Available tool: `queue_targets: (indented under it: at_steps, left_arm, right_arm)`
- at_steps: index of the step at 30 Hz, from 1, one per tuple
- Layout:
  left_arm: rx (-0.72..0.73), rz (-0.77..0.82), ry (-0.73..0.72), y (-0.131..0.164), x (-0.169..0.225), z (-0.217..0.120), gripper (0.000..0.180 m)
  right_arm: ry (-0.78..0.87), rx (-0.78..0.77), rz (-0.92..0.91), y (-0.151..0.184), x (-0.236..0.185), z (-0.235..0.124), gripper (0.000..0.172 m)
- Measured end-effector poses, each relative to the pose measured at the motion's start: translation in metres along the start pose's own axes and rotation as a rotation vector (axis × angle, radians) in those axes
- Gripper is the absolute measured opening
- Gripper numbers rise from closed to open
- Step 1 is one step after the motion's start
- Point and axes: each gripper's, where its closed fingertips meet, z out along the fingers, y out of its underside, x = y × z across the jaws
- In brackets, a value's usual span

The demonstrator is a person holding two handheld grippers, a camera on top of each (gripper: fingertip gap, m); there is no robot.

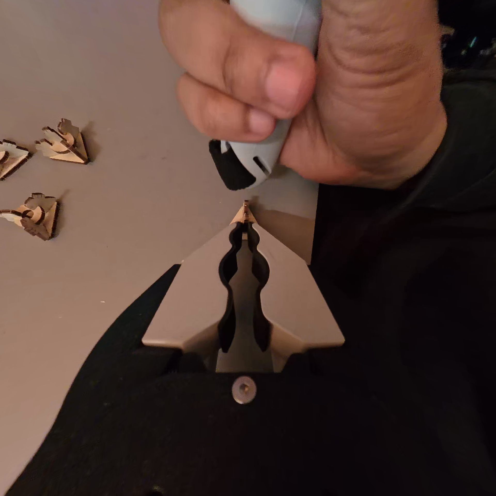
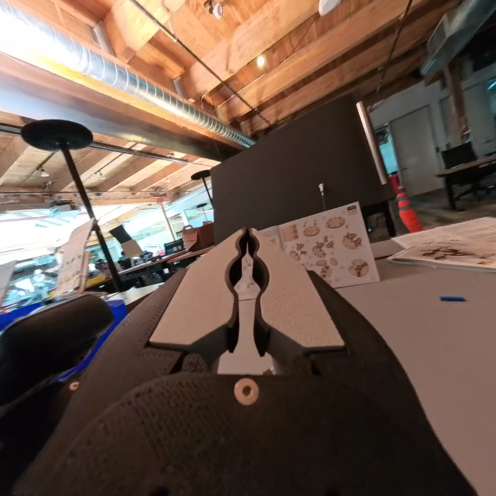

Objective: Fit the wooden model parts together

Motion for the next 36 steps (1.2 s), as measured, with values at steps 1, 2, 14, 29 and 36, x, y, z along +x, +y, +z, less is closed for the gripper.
queue_targets:
  at_steps: [1, 2, 14, 29, 36]
  left_arm:
    - [0.0, -0.002, 0.001, 0.0, 0.0, 0.0, 0.005]
    - [0.0, -0.002, 0.002, 0.0, 0.0, 0.0, 0.004]
    - [-0.002, -0.01, 0.008, 0.001, 0.0, 0.0, 0.005]
    - [0.006, -0.033, 0.017, 0.0, -0.002, -0.002, 0.004]
    - [0.28, -0.336, 0.254, -0.022, -0.016, -0.036, 0.002]
  right_arm:
    - [0.033, -0.03, -0.032, 0.009, 0.003, -0.002, 0.0]
    - [0.066, -0.094, -0.061, 0.026, 0.007, -0.002, 0.0]
    - [0.117, -0.127, -0.127, 0.028, 0.005, 0.001, 0.0]
    - [0.098, -0.023, -0.194, -0.023, 0.013, -0.001, 0.0]
    - [-0.257, -0.065, -0.355, -0.012, -0.02, -0.025, 0.0]
